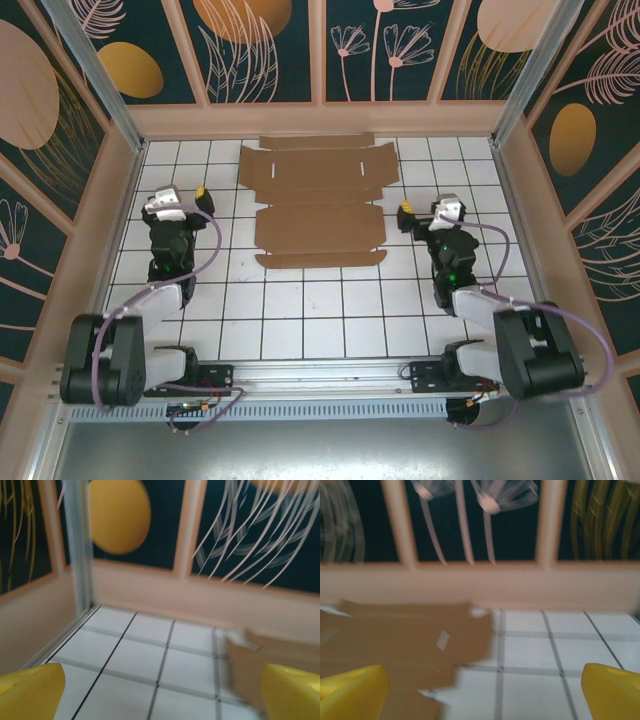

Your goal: Fold the paper box

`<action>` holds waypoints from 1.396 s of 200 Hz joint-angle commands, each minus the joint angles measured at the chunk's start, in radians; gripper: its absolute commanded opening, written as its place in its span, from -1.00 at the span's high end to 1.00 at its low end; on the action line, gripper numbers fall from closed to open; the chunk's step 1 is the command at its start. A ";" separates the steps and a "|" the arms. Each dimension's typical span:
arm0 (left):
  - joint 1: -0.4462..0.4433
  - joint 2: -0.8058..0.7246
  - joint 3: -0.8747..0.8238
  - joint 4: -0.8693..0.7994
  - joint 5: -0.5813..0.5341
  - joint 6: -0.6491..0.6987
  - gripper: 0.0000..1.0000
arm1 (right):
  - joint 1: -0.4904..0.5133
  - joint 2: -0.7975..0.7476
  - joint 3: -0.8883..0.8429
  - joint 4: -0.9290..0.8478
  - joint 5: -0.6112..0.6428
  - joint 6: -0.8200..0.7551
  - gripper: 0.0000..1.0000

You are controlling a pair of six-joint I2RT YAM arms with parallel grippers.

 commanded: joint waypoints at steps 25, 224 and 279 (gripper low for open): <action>-0.211 -0.139 0.289 -0.586 0.048 -0.127 -0.98 | 0.236 -0.110 0.366 -0.619 0.199 0.166 -0.98; -0.375 0.487 0.511 -0.862 0.413 -0.491 1.00 | 0.132 0.718 0.945 -1.267 -0.209 0.202 1.00; -0.375 0.659 0.611 -0.953 0.371 -0.499 1.00 | 0.131 0.875 1.042 -1.375 -0.047 0.183 1.00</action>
